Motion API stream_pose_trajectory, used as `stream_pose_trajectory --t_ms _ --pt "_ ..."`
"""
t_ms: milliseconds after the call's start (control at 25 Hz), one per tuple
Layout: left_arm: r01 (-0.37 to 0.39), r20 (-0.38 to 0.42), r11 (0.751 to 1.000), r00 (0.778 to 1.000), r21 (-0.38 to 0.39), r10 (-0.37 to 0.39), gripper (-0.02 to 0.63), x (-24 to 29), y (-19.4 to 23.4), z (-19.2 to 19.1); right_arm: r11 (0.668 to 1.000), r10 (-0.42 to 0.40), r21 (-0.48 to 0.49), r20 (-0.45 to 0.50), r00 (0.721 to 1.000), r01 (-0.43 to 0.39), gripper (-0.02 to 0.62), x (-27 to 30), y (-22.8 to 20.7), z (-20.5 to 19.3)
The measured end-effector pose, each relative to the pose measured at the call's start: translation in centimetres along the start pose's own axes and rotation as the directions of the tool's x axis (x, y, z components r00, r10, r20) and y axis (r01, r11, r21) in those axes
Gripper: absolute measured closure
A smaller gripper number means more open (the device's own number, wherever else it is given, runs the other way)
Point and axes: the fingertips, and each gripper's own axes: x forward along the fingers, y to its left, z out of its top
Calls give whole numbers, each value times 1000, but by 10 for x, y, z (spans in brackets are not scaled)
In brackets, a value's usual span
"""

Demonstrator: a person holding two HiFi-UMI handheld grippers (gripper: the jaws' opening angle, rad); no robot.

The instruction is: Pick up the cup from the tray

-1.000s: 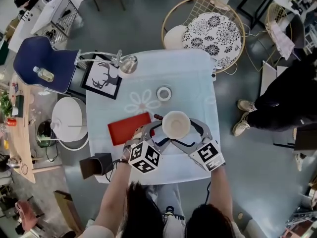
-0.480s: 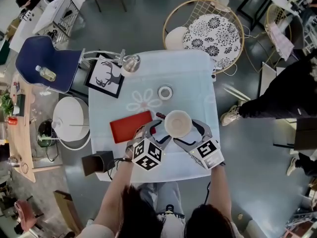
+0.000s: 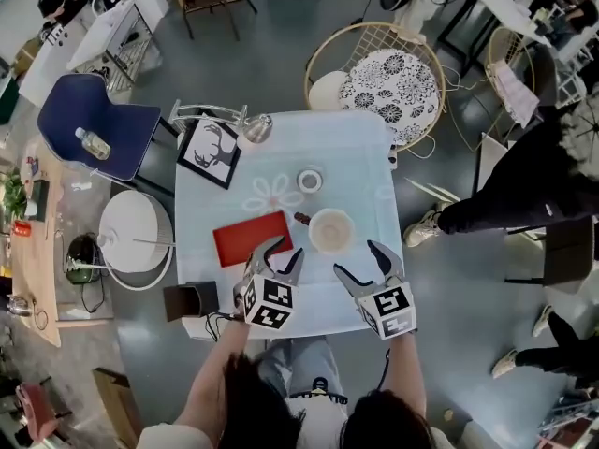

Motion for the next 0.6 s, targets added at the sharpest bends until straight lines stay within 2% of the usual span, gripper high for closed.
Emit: stream_pose_trajectory --t_ms 40,120,160,240,360,480,600 --pt "-3 38 1000 999 -30 5 454 -8 -1 9 1000 -9 11 22 1000 9 235 -5 3 6" --pt "-40 96 997 994 -65 46 572 -24 1 24 1000 -15 16 60 998 14 304 -13 15 19" --pt "-49 117 996 991 -80 58 606 -32 1 30 1000 -18 16 75 997 17 337 -18 21 26" --pt "-17 151 993 988 -114 34 606 -45 -5 41 999 -39 33 106 994 36 408 -29 28 38" --pt "43 212 985 977 -170 -6 606 -72 -15 58 993 -72 102 182 981 54 572 -52 36 63" --pt "121 298 971 953 -206 -56 606 -101 -27 79 988 -82 148 253 964 45 572 -75 48 86" --pt "211 382 943 919 -257 -101 606 -125 -36 96 985 -113 155 293 949 69 572 -94 57 101"
